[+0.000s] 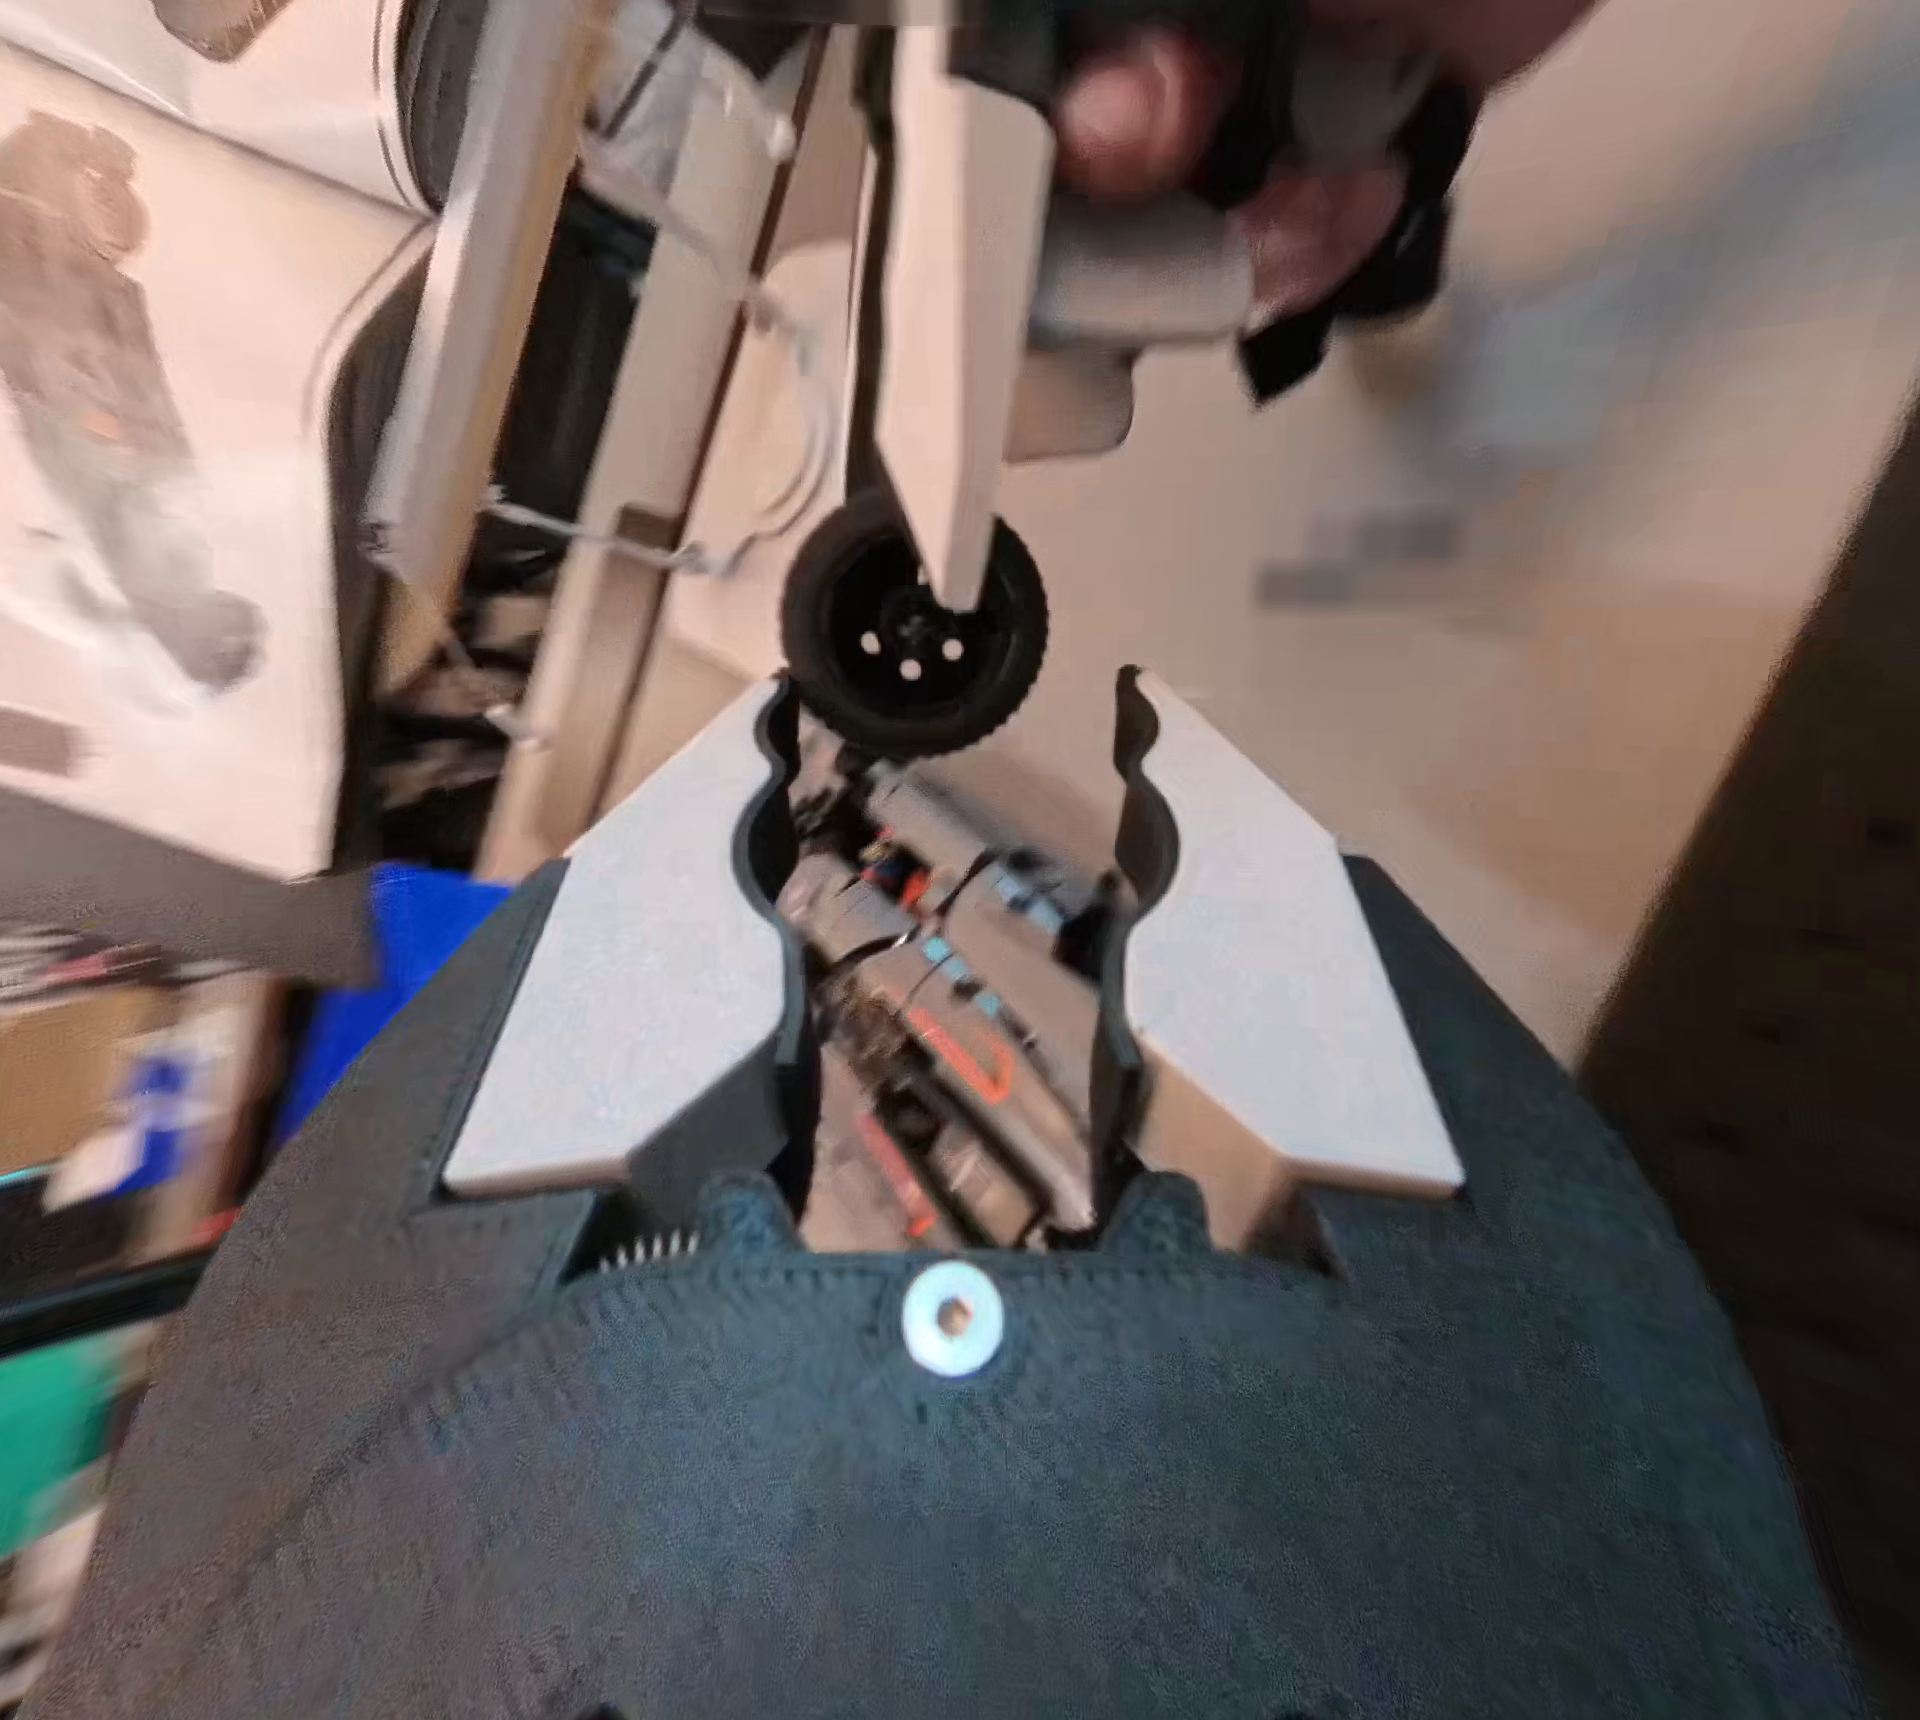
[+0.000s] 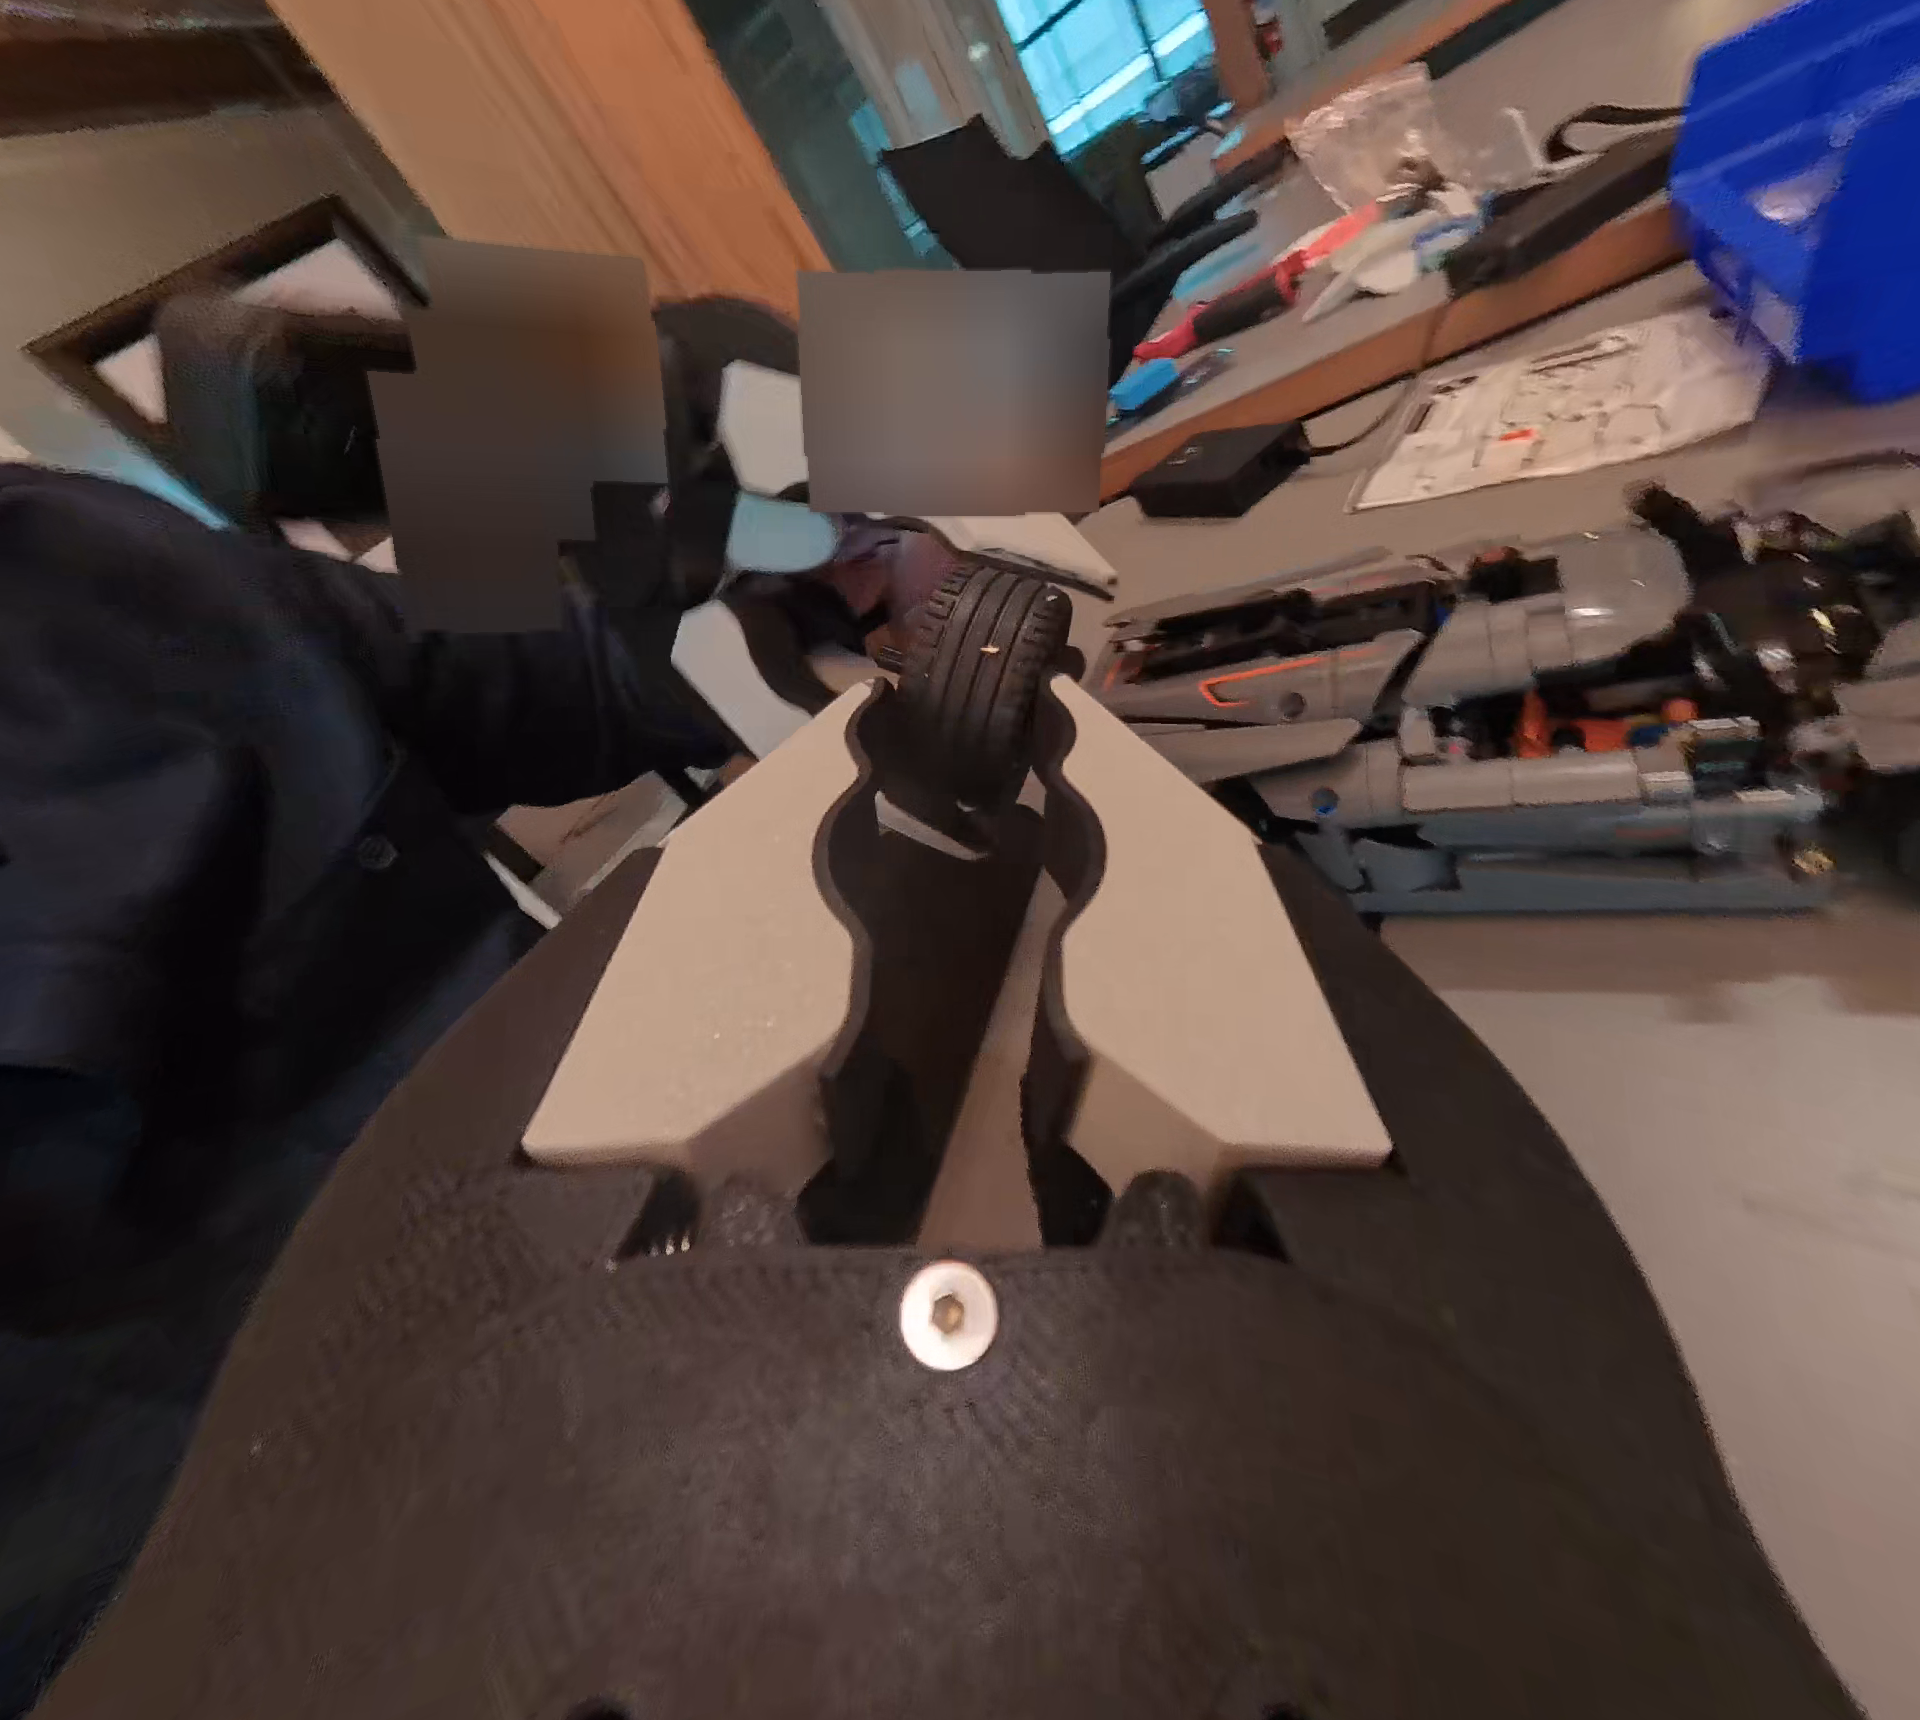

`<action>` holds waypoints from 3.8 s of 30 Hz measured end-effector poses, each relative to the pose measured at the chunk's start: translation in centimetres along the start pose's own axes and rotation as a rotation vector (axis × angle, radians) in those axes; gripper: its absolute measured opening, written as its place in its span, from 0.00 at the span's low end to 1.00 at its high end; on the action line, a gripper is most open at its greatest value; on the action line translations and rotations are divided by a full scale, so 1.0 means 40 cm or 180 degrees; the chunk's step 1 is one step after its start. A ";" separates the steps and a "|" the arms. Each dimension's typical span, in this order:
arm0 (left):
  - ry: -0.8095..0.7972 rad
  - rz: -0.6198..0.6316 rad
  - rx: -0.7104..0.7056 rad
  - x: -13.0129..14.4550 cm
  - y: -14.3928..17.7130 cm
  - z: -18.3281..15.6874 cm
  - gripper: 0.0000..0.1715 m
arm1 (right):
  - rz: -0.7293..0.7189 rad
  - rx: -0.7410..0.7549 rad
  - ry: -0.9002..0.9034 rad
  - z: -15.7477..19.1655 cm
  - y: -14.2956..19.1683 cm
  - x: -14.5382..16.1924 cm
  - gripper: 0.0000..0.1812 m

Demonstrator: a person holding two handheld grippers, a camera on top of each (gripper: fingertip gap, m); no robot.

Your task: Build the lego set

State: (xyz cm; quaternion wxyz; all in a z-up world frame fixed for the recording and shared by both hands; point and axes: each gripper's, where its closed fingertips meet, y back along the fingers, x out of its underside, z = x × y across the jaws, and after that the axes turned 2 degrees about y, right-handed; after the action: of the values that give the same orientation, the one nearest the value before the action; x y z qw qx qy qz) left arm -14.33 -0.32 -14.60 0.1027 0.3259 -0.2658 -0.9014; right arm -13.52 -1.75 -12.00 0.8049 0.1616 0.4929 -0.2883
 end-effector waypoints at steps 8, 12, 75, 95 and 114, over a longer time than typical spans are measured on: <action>0.1642 -0.1218 0.1261 -0.083 0.069 -0.010 0.22 | 0.0023 -0.0305 0.0473 0.065 -0.003 -0.002 0.14; 0.1743 -0.1392 0.1352 -0.093 0.085 -0.015 0.22 | -0.0006 -0.0383 0.0535 0.082 -0.006 -0.007 0.14; 0.1495 -0.0889 0.0152 -0.092 0.036 0.071 0.11 | -0.0004 0.0987 0.1306 0.015 0.034 -0.060 0.18; 0.1778 -0.0929 0.0351 -0.095 0.023 0.082 0.11 | -0.0026 0.1255 0.1378 -0.004 0.054 -0.074 0.14; 0.2375 -0.2436 0.1891 -0.144 0.128 0.082 0.11 | -0.0518 0.0681 0.1493 0.085 0.078 -0.122 0.16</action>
State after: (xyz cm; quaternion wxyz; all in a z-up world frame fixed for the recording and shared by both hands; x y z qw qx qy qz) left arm -11.95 -1.18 -6.60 -0.2375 0.7067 -0.3160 -0.5867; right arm -10.87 0.32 -6.18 0.6211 0.2680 0.6440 -0.3572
